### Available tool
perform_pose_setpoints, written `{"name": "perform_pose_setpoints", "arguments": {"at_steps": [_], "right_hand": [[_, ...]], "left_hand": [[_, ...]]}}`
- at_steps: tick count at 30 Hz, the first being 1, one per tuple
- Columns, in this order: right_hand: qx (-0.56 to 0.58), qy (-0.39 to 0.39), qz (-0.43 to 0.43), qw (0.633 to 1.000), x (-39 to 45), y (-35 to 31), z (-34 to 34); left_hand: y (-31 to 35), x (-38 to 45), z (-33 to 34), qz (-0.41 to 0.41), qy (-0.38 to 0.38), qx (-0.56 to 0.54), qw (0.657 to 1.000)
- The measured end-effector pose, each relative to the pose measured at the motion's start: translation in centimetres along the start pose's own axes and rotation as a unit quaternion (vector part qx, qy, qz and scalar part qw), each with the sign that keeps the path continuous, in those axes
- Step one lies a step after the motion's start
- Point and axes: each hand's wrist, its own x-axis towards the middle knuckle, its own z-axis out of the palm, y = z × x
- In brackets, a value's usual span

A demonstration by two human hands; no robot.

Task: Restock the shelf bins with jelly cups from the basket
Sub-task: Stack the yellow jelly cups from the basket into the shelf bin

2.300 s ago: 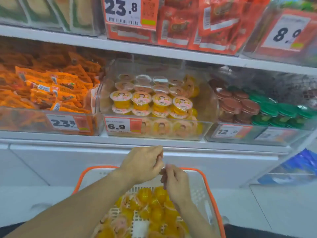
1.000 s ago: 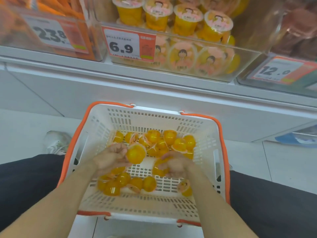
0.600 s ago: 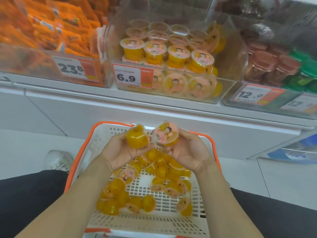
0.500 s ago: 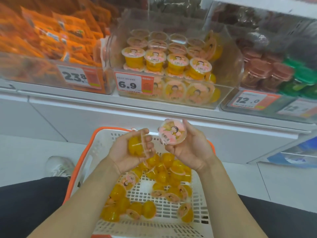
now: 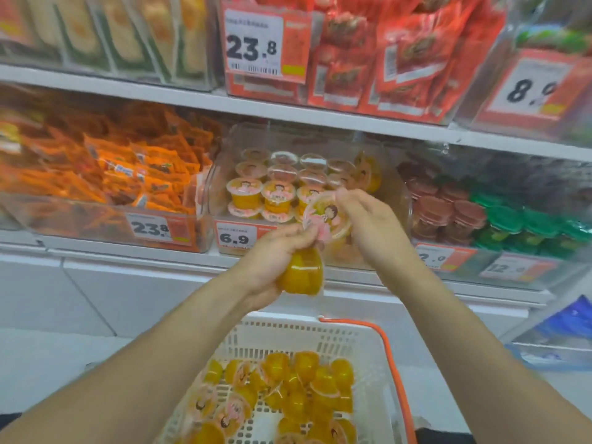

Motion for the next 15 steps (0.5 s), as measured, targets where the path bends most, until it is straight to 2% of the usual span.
{"name": "perform_pose_setpoints", "arguments": {"at_steps": [3,6,9,12,15], "right_hand": [[-0.203,0.013,-0.07,0.977,0.7,-1.2,-3.6],[-0.261,0.048,-0.072,0.961,1.6,-1.4,-5.7],[-0.257,0.104,-0.069,0.958,3.3,-0.2,-6.3],[-0.309,0.179,-0.109,0.927,5.8,1.4,-5.9],[-0.357,0.203,-0.129,0.902,7.8,2.3,-5.3]], "left_hand": [[1.5,1.1,0.8,0.012,-0.005,0.102,0.995],[2.3,2.9,2.5,0.019,0.035,0.17,0.985],[2.3,4.6,3.7,-0.004,0.084,0.153,0.985],[2.1,5.6,3.5,-0.046,0.118,0.092,0.988],[2.4,6.0,3.1,-0.085,0.123,0.021,0.988]]}}
